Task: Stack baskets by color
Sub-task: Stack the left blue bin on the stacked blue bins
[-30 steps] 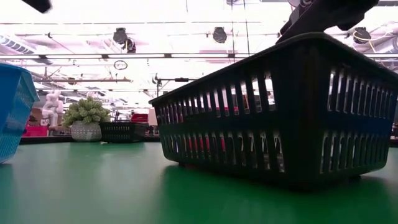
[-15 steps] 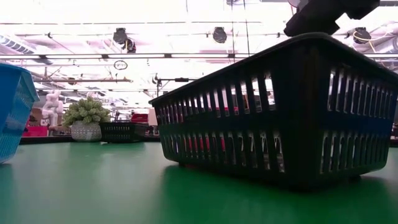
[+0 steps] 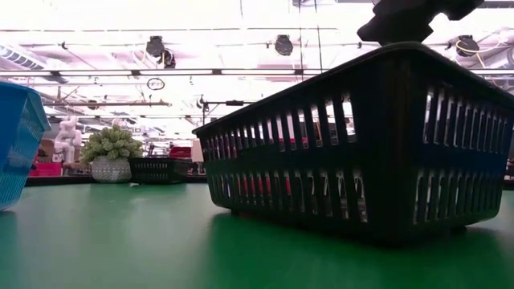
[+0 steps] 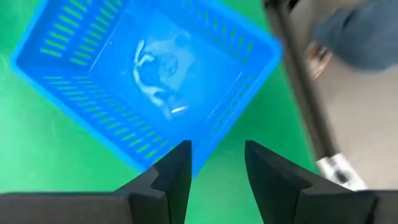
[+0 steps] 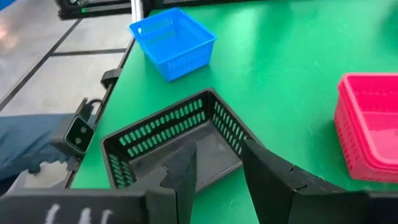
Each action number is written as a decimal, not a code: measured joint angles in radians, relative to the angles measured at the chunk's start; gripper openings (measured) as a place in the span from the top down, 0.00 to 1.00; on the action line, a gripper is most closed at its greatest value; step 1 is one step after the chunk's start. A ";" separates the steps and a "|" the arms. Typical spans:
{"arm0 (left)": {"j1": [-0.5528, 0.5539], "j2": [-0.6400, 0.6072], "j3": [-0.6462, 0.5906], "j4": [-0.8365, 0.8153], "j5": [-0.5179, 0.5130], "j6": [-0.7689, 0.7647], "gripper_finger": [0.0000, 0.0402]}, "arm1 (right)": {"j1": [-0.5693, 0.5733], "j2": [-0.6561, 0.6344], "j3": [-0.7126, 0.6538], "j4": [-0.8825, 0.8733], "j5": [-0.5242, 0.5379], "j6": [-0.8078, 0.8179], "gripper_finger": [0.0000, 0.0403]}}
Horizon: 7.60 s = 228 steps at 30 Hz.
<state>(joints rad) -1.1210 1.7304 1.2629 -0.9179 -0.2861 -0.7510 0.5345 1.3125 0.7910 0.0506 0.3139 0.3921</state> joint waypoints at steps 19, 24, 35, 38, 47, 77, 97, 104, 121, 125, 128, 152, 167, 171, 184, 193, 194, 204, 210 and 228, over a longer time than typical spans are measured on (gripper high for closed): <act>0.022 0.025 -0.116 -0.023 0.001 0.197 0.92 | 0.005 0.000 0.000 0.052 0.022 -0.011 0.69; 0.068 -0.004 -0.111 -0.065 -0.003 0.145 0.97 | 0.007 0.000 0.000 0.066 0.108 0.024 0.69; 0.308 -0.104 -0.084 -0.331 -0.072 0.115 0.98 | 0.007 0.002 0.029 0.178 0.348 -0.015 0.69; 0.405 -0.104 -0.043 -0.388 -0.104 0.159 0.98 | -0.005 0.033 0.074 0.177 0.367 -0.076 0.69; 0.669 -0.103 0.068 -0.404 -0.190 0.313 0.98 | -0.096 0.302 0.367 0.095 0.363 -0.336 0.69; 0.713 -0.080 0.098 -0.229 -0.351 0.506 0.97 | -0.270 0.476 0.489 0.111 0.262 -0.775 0.63; 0.678 -0.081 0.167 -0.169 -0.401 0.596 0.98 | -0.283 0.476 0.488 0.036 0.262 -0.776 0.77; 0.664 -0.081 0.167 -0.129 -0.410 0.620 0.92 | -0.280 0.476 0.487 0.029 0.256 -0.770 0.97; 0.527 -0.120 0.184 0.033 -0.635 0.669 0.45 | -0.139 0.329 0.487 -0.291 0.262 -0.482 0.99; 0.492 -0.178 0.192 0.049 -0.682 0.612 0.43 | -0.065 0.250 0.487 -0.446 0.261 -0.306 0.99; 0.474 -0.223 0.193 0.048 -0.685 0.548 0.42 | 0.000 0.195 0.487 -0.534 0.261 -0.172 0.99; 0.379 -0.251 0.109 0.033 -0.680 0.110 0.42 | 0.496 0.138 0.701 -1.036 -0.007 0.800 0.99; 0.361 -0.219 0.104 0.113 -0.684 0.065 0.42 | 0.674 0.138 0.701 -1.143 -0.056 1.002 1.00; 0.378 -0.218 0.104 0.120 -0.684 0.068 0.42 | 0.692 0.139 0.689 -1.217 -0.052 1.051 1.00; 0.411 -0.218 0.104 0.119 -0.685 0.116 0.42 | 0.691 0.140 0.589 -1.221 -0.034 1.035 1.00; 0.410 -0.218 0.104 0.119 -0.684 0.118 0.42 | 0.691 0.140 0.588 -1.197 0.031 0.936 0.99; 0.410 -0.218 0.104 0.119 -0.684 0.118 0.42 | 0.691 0.140 0.588 -1.194 0.031 0.929 0.99; 0.410 -0.218 0.104 0.119 -0.684 0.118 0.42 | 0.691 0.151 0.588 -1.188 0.030 0.902 0.99; 0.410 -0.218 0.104 0.119 -0.684 0.118 0.42 | 0.691 0.153 0.587 -1.182 0.029 0.898 0.99; 0.410 -0.218 0.104 0.120 -0.684 0.118 0.42 | 0.691 0.153 0.530 -1.175 0.007 0.876 0.99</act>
<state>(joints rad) -0.7109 1.5120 1.3670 -0.7982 -0.9702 -0.6327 1.2259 1.4651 1.3213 -1.1248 0.3212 1.2682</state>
